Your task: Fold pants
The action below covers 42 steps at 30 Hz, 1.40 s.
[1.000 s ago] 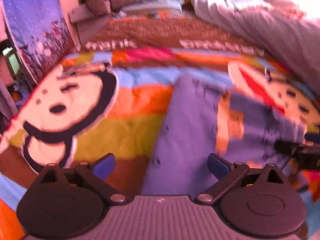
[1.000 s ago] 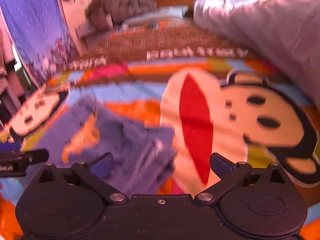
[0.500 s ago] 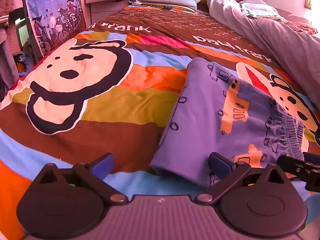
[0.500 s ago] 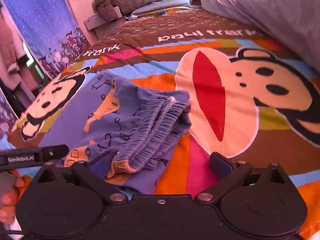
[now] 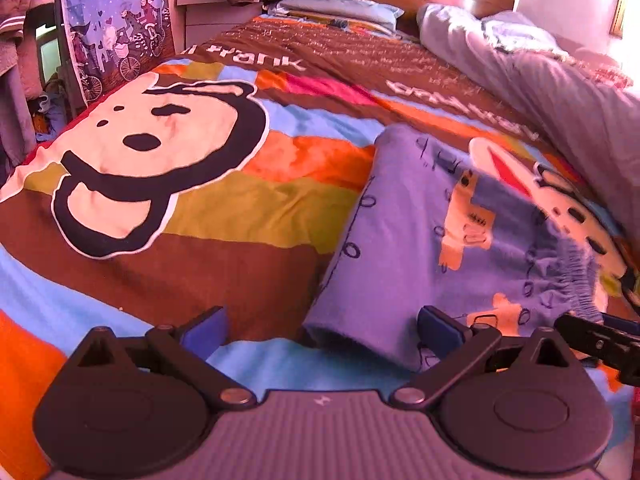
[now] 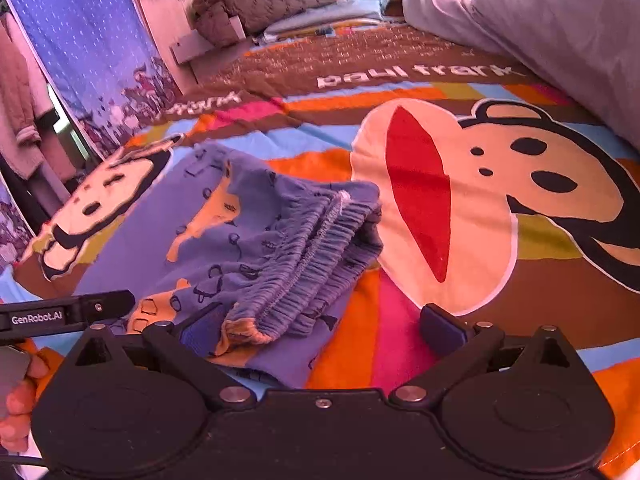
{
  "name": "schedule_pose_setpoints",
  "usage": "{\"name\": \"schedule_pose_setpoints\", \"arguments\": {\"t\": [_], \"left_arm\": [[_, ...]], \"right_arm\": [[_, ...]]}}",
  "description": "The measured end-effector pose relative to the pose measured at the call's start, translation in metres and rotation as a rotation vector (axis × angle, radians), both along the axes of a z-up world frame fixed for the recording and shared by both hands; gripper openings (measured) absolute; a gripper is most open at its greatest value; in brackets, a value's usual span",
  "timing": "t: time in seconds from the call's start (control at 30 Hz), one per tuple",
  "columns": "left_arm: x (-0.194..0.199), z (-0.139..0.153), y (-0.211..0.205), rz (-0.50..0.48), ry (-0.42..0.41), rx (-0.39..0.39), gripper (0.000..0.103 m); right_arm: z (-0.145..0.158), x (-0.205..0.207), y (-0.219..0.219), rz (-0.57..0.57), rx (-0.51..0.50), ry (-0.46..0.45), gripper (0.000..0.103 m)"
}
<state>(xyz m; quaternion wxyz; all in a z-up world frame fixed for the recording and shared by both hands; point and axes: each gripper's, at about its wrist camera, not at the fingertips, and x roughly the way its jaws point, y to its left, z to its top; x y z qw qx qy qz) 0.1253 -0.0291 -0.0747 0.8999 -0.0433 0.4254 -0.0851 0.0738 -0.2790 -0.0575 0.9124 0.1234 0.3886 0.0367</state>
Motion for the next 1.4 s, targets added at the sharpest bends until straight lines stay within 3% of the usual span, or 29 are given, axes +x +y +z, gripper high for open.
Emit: {"name": "schedule_pose_setpoints", "arguments": {"t": [0.1, 0.17, 0.3, 0.37, 0.47, 0.53, 0.57, 0.6, 0.63, 0.7, 0.73, 0.8, 0.9, 1.1, 1.23, 1.33, 1.4], "left_arm": [[0.0, 0.011, 0.008, -0.077, -0.069, -0.052, 0.102], [0.01, 0.014, 0.008, -0.121, -0.09, -0.048, 0.102], [0.043, 0.006, 0.003, -0.176, -0.017, -0.082, 0.101], [0.059, -0.002, 0.004, -0.172, 0.053, -0.117, 0.092], [0.066, -0.008, 0.01, -0.16, 0.089, -0.149, 0.08], [0.065, -0.009, 0.014, -0.175, 0.1, -0.196, 0.059], [0.065, -0.01, 0.014, -0.183, 0.108, -0.217, 0.053], [0.064, -0.011, 0.014, -0.188, 0.12, -0.232, 0.037], [0.065, -0.011, 0.012, -0.195, 0.14, -0.252, 0.028], [0.064, -0.007, 0.011, -0.159, 0.145, -0.256, 0.019], [0.064, -0.004, 0.011, -0.148, 0.144, -0.263, 0.017], [0.065, 0.004, 0.01, -0.118, 0.148, -0.261, 0.016], [0.067, 0.017, 0.015, -0.08, 0.135, -0.257, 0.015], [0.086, 0.045, 0.044, 0.004, -0.018, -0.206, 0.015], [0.118, 0.03, 0.074, 0.079, -0.01, -0.206, 0.016], [0.132, 0.006, 0.091, 0.122, 0.052, -0.191, 0.017], [0.132, -0.004, 0.098, 0.129, 0.067, -0.221, 0.018]], "right_arm": [[0.009, -0.001, -0.01, 0.044, 0.075, -0.07, 0.102], [0.013, 0.016, -0.019, 0.071, 0.1, -0.061, 0.102], [0.004, 0.067, -0.044, 0.088, 0.207, 0.031, 0.102], [-0.008, 0.093, -0.055, 0.077, 0.252, 0.079, 0.1], [-0.021, 0.11, -0.063, 0.067, 0.333, 0.098, 0.085], [-0.022, 0.11, -0.06, 0.084, 0.323, 0.093, 0.066], [-0.022, 0.108, -0.059, 0.083, 0.305, 0.088, 0.061], [-0.023, 0.106, -0.058, 0.086, 0.302, 0.084, 0.047], [-0.022, 0.105, -0.058, 0.089, 0.305, 0.081, 0.037], [-0.017, 0.104, -0.053, 0.092, 0.275, 0.063, 0.029], [-0.012, 0.102, -0.048, 0.106, 0.247, 0.045, 0.023], [0.003, 0.101, -0.035, 0.133, 0.174, 0.004, 0.02], [0.027, 0.107, -0.023, 0.168, 0.154, -0.066, 0.018], [0.062, 0.166, 0.017, 0.275, 0.132, -0.162, 0.018], [0.053, 0.222, 0.047, 0.31, 0.172, -0.131, 0.018], [0.027, 0.251, 0.07, 0.336, 0.169, -0.07, 0.018], [0.008, 0.259, 0.083, 0.34, 0.135, -0.029, 0.019]]}}
